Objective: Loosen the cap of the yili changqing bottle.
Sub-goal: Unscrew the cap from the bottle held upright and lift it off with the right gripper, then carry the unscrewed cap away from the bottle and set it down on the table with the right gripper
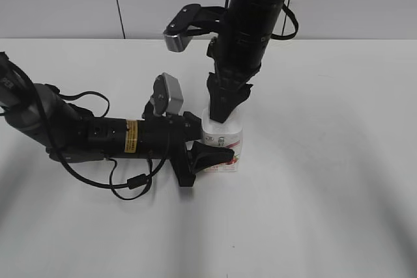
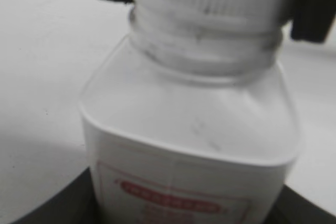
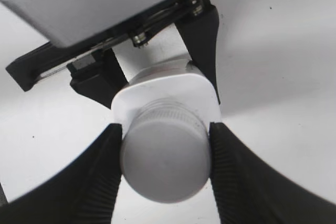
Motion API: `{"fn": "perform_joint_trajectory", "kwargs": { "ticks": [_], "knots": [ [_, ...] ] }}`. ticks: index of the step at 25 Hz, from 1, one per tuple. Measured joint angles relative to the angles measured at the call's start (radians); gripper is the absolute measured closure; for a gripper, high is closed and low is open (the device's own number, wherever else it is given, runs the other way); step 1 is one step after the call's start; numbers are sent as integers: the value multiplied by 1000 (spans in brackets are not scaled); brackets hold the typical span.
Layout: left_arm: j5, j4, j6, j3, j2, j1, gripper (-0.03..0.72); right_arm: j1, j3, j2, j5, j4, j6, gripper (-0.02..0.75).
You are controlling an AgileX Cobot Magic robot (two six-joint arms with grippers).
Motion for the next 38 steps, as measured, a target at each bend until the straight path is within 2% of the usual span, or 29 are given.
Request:
{"fn": "perform_joint_trajectory", "kwargs": {
  "ticks": [7, 21, 31, 35, 38],
  "knots": [
    [0, 0, 0, 0, 0, 0, 301, 0, -1, 0, 1, 1, -97, 342],
    [0, 3, -1, -2, 0, 0, 302, 1, -1, -55, 1, -16, -84, 346],
    [1, 3, 0, -2, 0, 0, 302, -22, -1, -104, 1, -79, 319, 349],
    [1, 3, 0, -2, 0, 0, 302, -97, -1, -110, 1, -44, 406, 349],
    [1, 4, 0, -2, 0, 0, 302, -183, 11, -111, 0, -36, 490, 349]
  ]
}}
